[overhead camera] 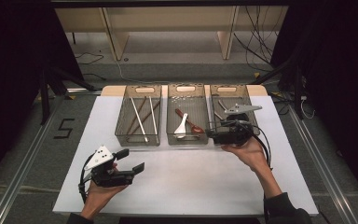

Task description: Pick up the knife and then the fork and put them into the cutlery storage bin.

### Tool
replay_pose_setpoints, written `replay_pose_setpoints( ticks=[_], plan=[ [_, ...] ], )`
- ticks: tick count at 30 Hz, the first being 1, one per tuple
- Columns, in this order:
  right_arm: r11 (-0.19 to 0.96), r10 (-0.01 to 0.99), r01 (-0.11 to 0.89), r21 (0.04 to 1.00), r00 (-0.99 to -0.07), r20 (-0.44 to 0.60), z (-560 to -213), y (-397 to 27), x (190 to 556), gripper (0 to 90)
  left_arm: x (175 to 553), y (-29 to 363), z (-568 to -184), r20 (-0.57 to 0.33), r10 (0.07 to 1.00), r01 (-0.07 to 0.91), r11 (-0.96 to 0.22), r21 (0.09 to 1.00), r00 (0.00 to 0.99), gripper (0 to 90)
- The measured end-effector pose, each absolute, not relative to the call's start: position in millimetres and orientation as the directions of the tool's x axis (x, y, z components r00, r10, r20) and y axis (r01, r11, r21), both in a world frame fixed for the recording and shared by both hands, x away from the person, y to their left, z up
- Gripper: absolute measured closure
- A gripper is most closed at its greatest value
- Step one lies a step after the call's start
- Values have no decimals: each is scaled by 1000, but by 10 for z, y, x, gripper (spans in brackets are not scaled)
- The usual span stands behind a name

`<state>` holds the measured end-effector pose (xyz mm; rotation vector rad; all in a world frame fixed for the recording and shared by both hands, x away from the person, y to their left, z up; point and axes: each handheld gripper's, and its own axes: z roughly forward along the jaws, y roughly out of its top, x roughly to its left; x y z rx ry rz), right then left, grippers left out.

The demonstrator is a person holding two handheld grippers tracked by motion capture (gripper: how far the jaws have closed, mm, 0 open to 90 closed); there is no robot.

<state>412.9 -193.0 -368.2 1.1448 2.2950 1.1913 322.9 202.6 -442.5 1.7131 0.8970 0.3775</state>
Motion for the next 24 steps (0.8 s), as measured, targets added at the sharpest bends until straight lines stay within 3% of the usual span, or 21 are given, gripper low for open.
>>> replay_pose_setpoints(
  ticks=[24],
  plan=[
    [247, 736, 446, 860, -664, 132, -3937, -1954, 3626, 249, 3253, 2025, -4417, -205, 720, 386, -93, 918, 663, 159]
  ],
)
